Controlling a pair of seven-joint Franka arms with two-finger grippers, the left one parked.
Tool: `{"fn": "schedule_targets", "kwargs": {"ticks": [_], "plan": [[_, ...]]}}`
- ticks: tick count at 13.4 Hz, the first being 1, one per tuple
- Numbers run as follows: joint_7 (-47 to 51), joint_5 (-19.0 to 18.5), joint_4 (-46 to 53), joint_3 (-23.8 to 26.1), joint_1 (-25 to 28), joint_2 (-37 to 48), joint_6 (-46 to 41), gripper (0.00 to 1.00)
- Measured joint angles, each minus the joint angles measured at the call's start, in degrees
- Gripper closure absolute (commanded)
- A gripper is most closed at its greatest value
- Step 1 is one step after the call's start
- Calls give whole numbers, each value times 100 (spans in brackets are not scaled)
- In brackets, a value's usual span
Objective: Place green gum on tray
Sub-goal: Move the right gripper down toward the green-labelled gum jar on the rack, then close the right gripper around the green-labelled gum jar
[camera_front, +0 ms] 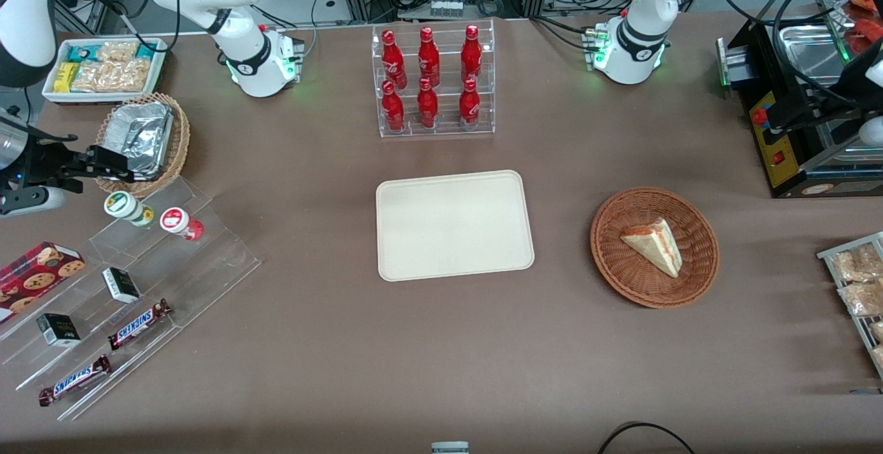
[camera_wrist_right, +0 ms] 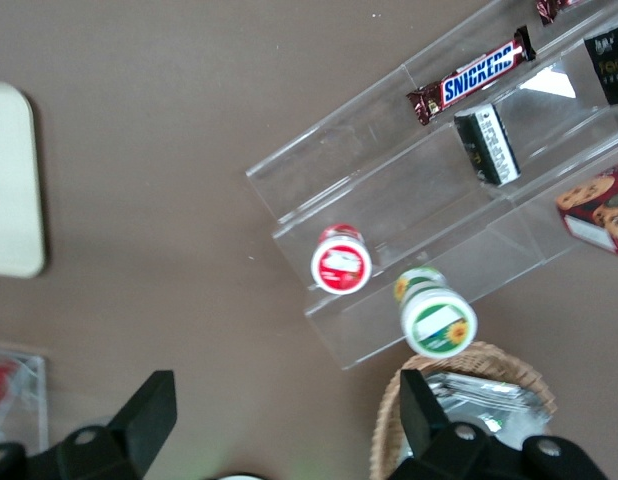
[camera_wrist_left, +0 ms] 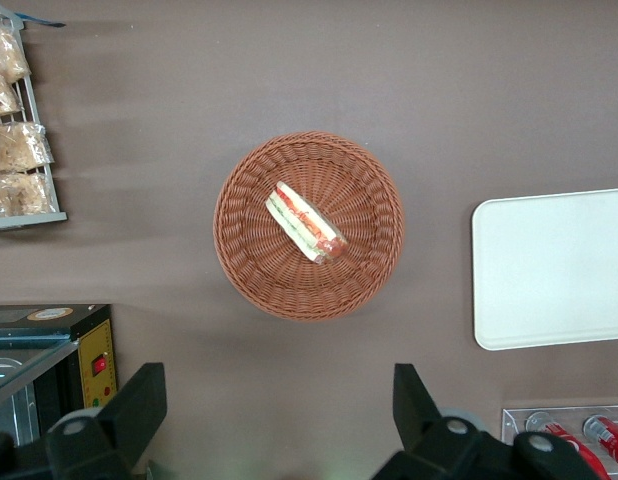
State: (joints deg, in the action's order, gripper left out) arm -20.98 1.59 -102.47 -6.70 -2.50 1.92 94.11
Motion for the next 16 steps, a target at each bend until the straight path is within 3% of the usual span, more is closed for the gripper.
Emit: {"fn": "schedule_targets", "kwargs": {"ticks": [7, 16], "plan": [[-2279, -1, -1017, -49, -648, 245, 1158, 1], [-2955, -1, -2051, -98, -789, 267, 2685, 0]]}}
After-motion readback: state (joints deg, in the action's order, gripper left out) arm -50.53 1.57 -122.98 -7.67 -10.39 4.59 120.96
